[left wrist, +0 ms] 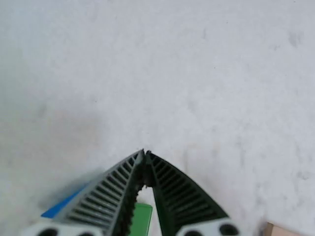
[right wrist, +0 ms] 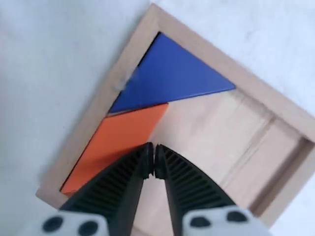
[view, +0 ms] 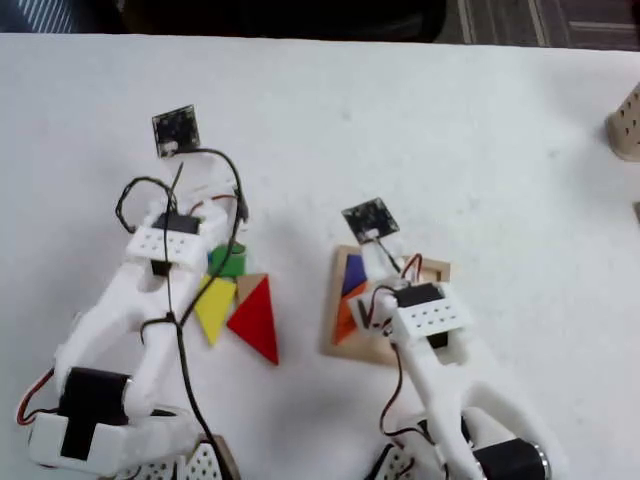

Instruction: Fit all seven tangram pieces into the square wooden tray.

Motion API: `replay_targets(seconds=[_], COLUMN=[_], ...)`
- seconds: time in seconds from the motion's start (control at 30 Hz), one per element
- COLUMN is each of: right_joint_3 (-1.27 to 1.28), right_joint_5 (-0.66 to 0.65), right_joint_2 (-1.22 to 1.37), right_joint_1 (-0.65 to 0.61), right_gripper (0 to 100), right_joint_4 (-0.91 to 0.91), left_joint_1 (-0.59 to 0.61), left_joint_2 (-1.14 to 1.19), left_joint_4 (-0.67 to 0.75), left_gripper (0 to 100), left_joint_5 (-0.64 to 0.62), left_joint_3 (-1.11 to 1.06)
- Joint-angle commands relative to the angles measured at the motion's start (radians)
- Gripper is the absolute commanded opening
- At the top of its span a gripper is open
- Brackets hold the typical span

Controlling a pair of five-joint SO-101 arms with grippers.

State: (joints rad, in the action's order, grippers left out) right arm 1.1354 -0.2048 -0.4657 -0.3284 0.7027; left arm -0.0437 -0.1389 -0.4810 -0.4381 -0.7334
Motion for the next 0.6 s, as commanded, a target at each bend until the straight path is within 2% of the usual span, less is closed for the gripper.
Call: replay_targets(seconds=[0.0, 0.3, 0.57], right_joint_3=[-0.038, -0.06, 0.014], right_joint_5=[0.009, 0.009, 0.005], right_joint_2=[-0.022, -0.107, -0.067], right_joint_1=[-0.048, 0.061, -0.107], right_gripper=[1.9, 1.9, 1.9], right_joint_4=[-0.027, 0.096, 0.065], left_joint_1=[0.01, 0.004, 0.004], left_joint_2=[-0.05, -0.05, -0.05], left_joint_4=[0.023, 0.031, 0.031], left_gripper=[3, 3, 3], left_joint_5=[-0.002, -0.002, -0.002], left_joint_3=[0.002, -0.012, -0.012])
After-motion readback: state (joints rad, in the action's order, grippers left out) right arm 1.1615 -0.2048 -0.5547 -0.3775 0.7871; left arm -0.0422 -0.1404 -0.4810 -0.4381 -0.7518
